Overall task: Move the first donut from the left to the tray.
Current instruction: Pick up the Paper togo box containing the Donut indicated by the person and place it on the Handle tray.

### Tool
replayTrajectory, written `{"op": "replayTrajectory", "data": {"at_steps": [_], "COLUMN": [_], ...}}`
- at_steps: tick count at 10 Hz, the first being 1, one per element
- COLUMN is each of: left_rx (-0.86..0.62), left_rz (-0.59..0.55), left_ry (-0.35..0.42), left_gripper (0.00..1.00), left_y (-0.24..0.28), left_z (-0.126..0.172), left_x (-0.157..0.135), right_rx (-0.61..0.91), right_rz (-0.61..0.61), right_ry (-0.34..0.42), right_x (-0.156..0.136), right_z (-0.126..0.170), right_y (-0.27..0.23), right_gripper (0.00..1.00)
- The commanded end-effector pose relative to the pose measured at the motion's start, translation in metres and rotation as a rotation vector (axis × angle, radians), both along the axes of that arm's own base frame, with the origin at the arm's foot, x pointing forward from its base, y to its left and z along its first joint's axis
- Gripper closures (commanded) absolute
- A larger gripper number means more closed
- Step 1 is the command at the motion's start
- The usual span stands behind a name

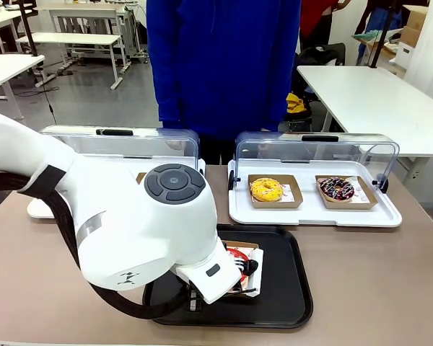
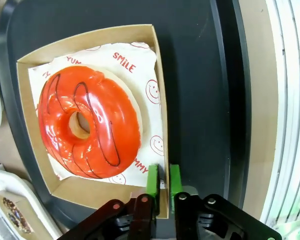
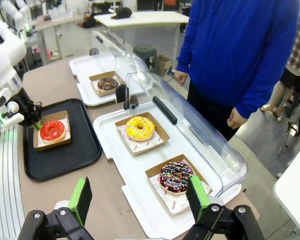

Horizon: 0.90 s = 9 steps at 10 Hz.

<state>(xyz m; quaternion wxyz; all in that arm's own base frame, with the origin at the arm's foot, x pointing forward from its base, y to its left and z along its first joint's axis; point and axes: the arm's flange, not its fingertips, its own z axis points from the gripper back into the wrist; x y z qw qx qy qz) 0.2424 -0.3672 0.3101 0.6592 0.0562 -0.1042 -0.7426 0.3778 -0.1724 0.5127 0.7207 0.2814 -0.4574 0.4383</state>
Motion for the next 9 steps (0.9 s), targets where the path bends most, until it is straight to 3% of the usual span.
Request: {"op": "replayTrajectory", "data": {"at_steps": [1, 2, 3, 6, 8, 9], "left_rx": [-0.019, -0.023, -0.023, -0.022, -0.041, -0.026], "left_rz": [0.023, 0.033, 0.032, 0.025, -0.015, 0.034], "left_ry": [0.011, 0.013, 0.014, 0.044, 0.061, 0.021], "left_gripper": [0.00, 0.38, 0.00, 0.00, 0.00, 0.00], "left_y": [0.005, 0.007, 0.007, 0.009, 0.011, 0.002], "left_z": [0.017, 0.027, 0.040, 0.077, 0.084, 0.071], "left_x": [0.003, 0.004, 0.004, 0.010, 0.012, 0.011], "right_rx": [0.018, 0.018, 0.018, 0.018, 0.018, 0.018], "right_rz": [0.008, 0.008, 0.008, 0.008, 0.008, 0.008], "right_ry": [-0.038, -0.038, -0.038, -0.038, -0.038, -0.038], "right_x": [0.002, 0.002, 0.002, 0.002, 0.002, 0.002], "right_z": [0.001, 0.001, 0.001, 0.001, 0.001, 0.001], "right_y": [0.001, 0.001, 0.001, 0.001, 0.001, 0.001], "right_gripper": [0.00, 0.00, 0.00, 0.00, 0.00, 0.00]}}
